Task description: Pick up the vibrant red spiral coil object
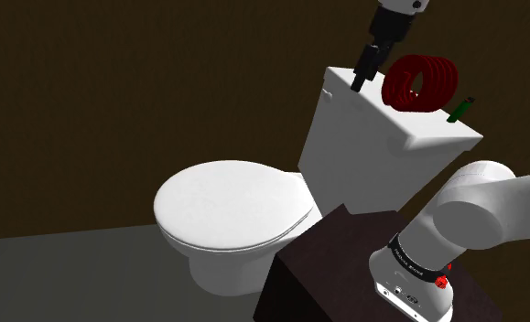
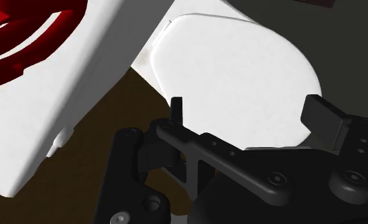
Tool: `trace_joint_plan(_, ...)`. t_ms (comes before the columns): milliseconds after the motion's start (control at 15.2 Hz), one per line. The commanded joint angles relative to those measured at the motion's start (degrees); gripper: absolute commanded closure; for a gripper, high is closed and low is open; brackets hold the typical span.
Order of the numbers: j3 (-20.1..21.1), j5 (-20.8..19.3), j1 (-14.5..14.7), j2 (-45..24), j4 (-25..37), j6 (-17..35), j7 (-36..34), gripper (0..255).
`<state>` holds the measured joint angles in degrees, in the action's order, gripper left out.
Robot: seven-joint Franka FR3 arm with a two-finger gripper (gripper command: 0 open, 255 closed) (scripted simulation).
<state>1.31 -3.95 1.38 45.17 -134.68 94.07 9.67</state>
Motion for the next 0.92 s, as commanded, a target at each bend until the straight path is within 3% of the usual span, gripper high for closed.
trace_joint_plan(0,0.0,0.0,0.0,0.0,0.0,0.0,0.0,0)
trace_joint_plan(462,-10.6,-4.7,1.5,15.9,-5.9,-3.3,17.2,0)
trace_joint_plan(858,-21.5,-10.3,2.1,25.2,-5.9,-7.0,32.9,0)
